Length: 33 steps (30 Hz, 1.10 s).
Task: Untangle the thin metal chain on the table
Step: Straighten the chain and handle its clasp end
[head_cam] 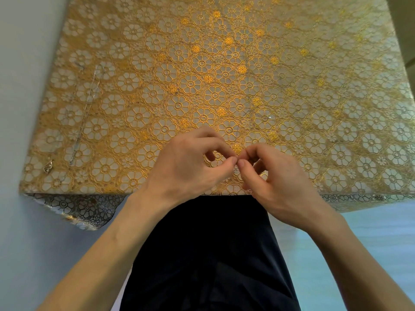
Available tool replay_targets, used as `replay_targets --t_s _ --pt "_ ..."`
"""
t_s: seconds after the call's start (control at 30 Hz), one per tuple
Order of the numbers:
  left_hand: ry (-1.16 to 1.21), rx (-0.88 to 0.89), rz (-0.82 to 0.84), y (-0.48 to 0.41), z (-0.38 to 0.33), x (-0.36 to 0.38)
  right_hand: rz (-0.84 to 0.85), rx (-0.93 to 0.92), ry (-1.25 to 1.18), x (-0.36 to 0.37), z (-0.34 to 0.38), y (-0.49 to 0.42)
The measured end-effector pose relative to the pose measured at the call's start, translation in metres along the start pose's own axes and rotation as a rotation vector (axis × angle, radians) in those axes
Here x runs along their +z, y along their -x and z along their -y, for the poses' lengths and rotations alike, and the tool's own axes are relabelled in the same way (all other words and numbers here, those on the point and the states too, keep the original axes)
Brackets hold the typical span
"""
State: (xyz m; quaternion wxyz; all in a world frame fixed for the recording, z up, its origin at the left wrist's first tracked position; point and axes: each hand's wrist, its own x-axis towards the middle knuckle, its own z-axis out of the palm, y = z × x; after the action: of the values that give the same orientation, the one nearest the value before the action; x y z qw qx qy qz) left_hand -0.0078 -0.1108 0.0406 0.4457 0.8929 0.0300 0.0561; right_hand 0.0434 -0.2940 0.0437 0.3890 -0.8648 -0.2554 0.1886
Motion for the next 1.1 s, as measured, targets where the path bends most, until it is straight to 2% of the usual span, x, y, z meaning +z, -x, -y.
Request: replay_targets --t_s 0.23,0.5,0.6,0.73,0.9,1.0,1.1 --pt "-0.141 0.072 0.031 -0.002 0.0 0.001 0.008 -0.026 0.021 0.004 -0.006 0.0" --pt "-0.378 0.165 -0.104 0.0 0.003 0.021 -0.092 0.079 -0.057 0.013 -0.005 -0.001" --pt "-0.245 0.092 -0.102 0.0 0.005 0.019 -0.07 0.107 -0.2 0.012 -0.002 -0.001" --pt "-0.008 0.009 -0.04 -0.001 0.004 0.012 -0.078 -0.003 -0.109 0.011 -0.004 -0.001" --pt "0.059 0.007 0.004 -0.003 0.001 0.003 -0.061 -0.082 0.09 0.01 0.0 -0.004" --pt "0.057 0.005 0.023 -0.005 -0.001 -0.005 0.027 -0.051 0.065 -0.001 0.008 -0.01" --pt "0.047 0.029 0.019 -0.007 -0.002 -0.01 0.131 0.013 -0.067 -0.012 0.015 -0.017"
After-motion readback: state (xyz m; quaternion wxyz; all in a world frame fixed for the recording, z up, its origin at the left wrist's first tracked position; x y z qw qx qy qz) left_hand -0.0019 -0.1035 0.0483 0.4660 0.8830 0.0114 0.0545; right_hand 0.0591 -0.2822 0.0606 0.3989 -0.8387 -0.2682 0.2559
